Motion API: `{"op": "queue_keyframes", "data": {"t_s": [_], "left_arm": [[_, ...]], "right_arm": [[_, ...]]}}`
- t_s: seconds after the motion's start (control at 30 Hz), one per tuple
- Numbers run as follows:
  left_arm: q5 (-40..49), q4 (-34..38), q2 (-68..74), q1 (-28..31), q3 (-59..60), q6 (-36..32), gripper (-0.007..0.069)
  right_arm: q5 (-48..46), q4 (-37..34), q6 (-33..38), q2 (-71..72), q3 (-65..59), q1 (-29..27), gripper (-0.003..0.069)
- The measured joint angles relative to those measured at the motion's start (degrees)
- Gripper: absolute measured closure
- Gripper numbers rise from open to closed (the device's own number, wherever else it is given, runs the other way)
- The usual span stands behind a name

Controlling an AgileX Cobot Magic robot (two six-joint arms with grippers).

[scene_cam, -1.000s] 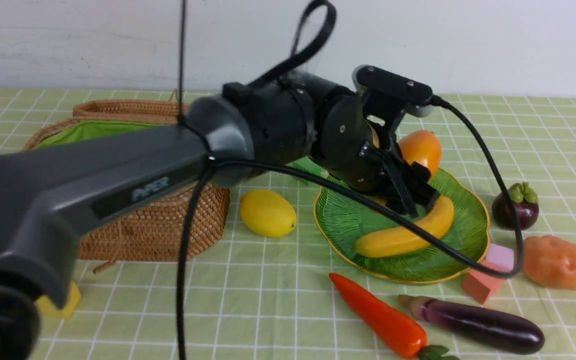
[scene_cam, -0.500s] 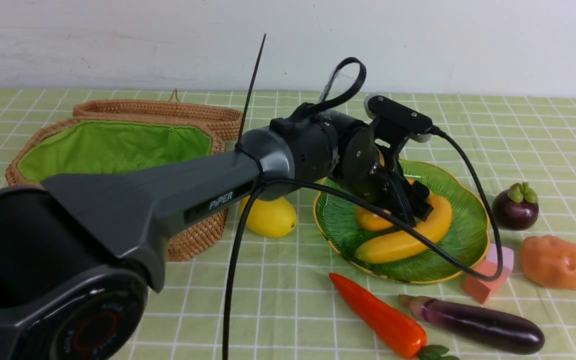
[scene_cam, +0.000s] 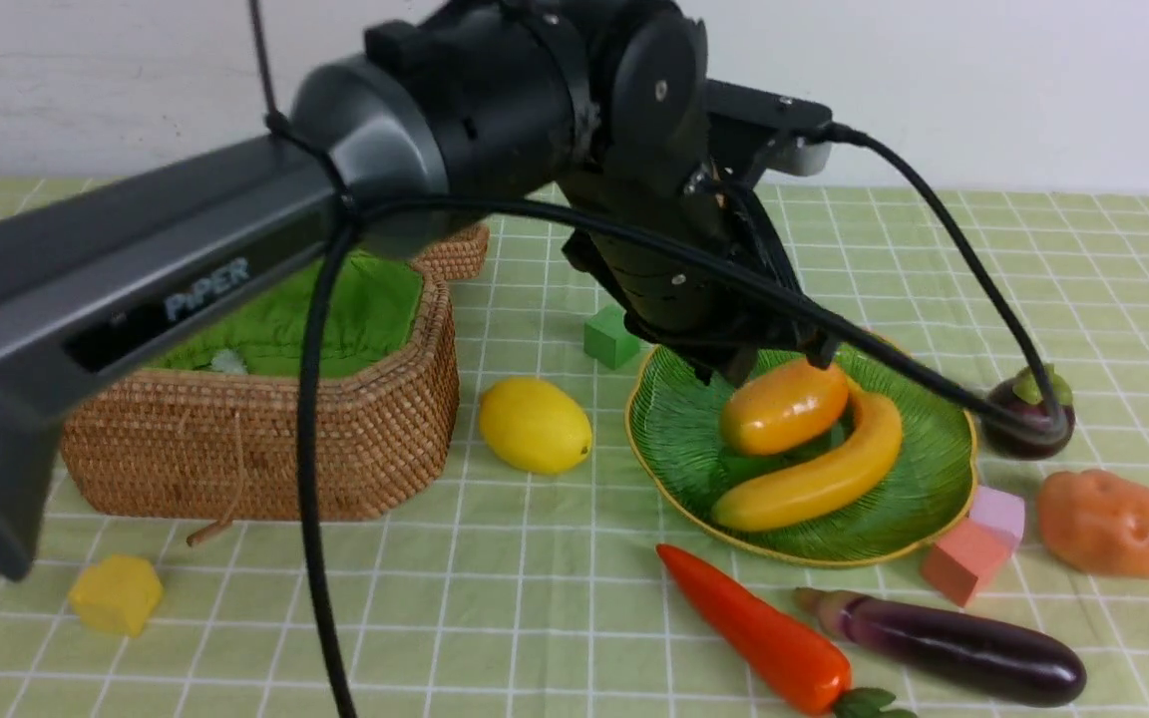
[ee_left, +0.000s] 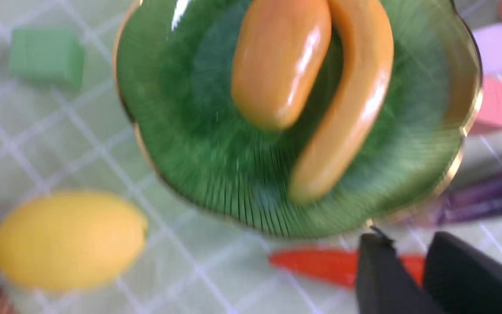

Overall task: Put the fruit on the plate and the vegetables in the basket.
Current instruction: Grab a lemon with your left arm and place it on the plate on the right

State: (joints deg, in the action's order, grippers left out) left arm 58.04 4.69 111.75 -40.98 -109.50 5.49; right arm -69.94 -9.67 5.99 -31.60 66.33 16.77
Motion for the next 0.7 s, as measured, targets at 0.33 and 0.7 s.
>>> {"op": "queue_keyframes", "data": {"t_s": [0.33,0.7], "left_arm": [[12.60,-5.56,2.32,0.11,-0.26,5.54,0.0545],[1.22,-10.78,9.64,7.42,-0.26,28.98,0.0008]], "right_arm": [[0.20,0.00,1.59,0.00,-0.50,0.00,0.0570],[0.26,0.00,2.60,0.00,-4.77,0.00,0.0565]]}}
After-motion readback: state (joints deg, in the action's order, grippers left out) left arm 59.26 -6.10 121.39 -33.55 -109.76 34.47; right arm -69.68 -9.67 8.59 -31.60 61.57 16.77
